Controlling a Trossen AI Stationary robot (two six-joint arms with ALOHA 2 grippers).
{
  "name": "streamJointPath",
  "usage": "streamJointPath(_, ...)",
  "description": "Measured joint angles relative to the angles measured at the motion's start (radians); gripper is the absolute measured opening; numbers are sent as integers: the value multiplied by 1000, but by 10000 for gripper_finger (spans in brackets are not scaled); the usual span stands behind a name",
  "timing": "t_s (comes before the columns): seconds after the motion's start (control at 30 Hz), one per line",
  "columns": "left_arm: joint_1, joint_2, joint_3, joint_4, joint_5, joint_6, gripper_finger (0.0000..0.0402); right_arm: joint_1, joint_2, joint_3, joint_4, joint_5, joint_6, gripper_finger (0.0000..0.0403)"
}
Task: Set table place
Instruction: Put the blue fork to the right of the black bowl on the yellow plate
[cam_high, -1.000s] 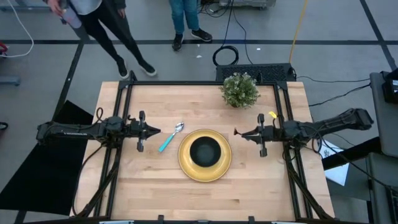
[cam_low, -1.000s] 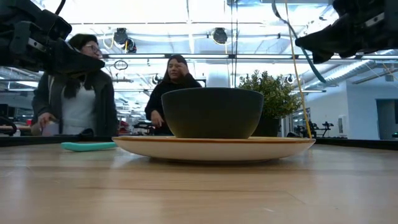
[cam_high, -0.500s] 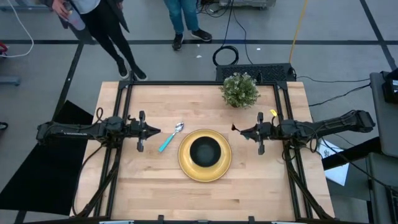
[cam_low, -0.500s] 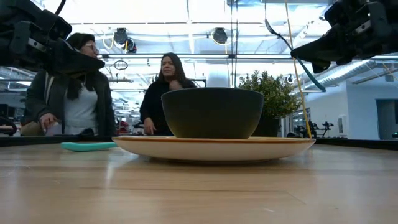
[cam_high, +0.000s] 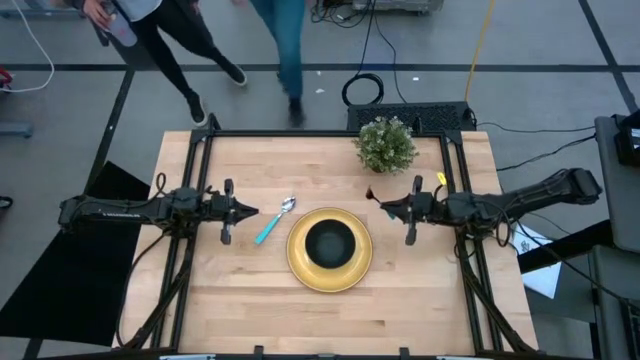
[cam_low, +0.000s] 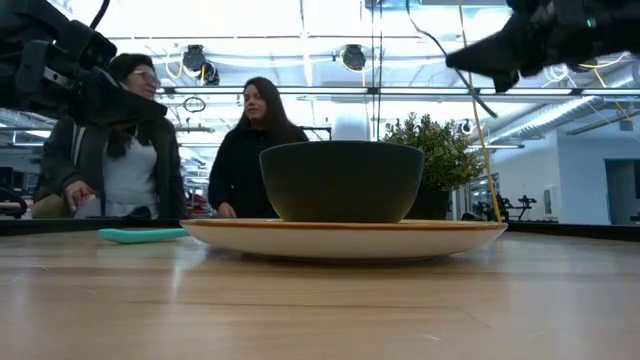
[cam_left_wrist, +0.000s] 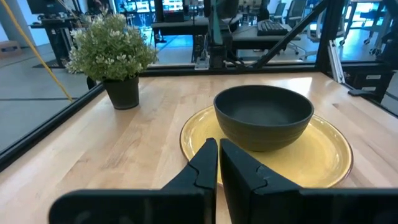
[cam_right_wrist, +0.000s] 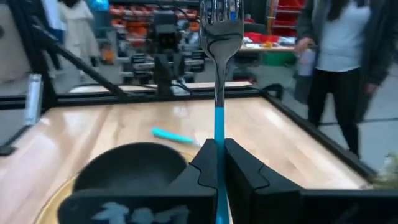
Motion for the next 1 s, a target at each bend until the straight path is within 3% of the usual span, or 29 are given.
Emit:
streamJointPath(0.13, 0, 0, 0, 1, 0, 0, 24, 18, 41, 98, -115, 168, 96, 0)
streamJointPath(0.23, 0, 0, 0, -1, 0, -7, 24, 20, 52, 157, -208, 226, 235, 0)
streamJointPath(0.47, 0, 0, 0, -18, 0, -15, 24, 78, 116, 283, -382, 237, 448, 0)
streamJointPath(0.77, 0, 0, 0, -19, 0, -23, 24, 111, 291, 462, -774, 337, 848, 0)
streamJointPath(1.0, 0, 0, 0, -19, 1, -28, 24, 112, 361, 498, -816, 311, 1027, 0)
